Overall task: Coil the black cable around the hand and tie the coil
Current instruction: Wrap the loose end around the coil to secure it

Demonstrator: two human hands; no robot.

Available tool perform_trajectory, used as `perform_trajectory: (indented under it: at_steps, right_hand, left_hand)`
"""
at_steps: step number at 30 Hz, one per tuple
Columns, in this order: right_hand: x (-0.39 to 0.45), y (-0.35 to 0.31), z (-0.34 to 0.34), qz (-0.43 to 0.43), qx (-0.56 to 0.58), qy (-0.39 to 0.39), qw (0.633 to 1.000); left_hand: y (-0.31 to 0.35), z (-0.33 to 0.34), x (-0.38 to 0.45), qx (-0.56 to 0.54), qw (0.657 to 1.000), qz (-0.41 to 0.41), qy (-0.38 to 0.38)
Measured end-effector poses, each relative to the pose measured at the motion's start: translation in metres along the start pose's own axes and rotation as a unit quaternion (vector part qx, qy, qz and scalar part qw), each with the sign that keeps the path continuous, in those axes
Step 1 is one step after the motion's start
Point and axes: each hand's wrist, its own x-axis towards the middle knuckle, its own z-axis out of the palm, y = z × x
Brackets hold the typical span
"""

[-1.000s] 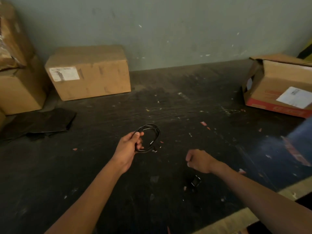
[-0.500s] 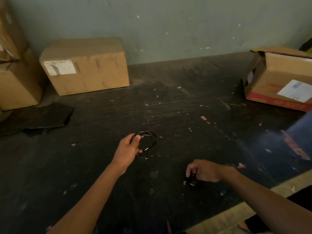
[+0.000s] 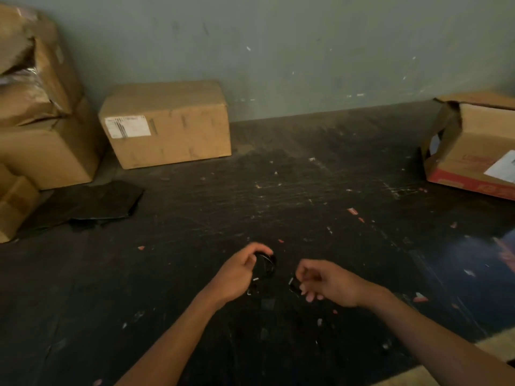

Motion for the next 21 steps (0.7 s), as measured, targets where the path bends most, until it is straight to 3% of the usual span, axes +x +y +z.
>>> perform_trajectory:
  at_steps: [3, 12, 17, 21]
  right_hand:
    - [0.006, -0.032, -0.002, -0.056, 0.036, 0.024, 0.997]
    - [0.012, -0.07, -0.012, -0.144, -0.101, 0.092, 0.98]
    - [0.017, -0.073, -0.005, -0.181, -0.146, 0.17, 0.958]
    - [0.02, -0.074, -0.003, -0.161, -0.113, 0.185, 0.963]
  left_hand:
    - [0.008, 0.003, -0.001, 0.0, 0.999, -0.012, -0.043]
    - [0.019, -0.005, -0.008, -0.137, 0.989, -0.024, -0.051]
    - [0.019, -0.008, -0.013, -0.2, 0.979, -0.025, -0.031]
    - [0.019, -0.009, -0.015, -0.191, 0.982, -0.006, 0.013]
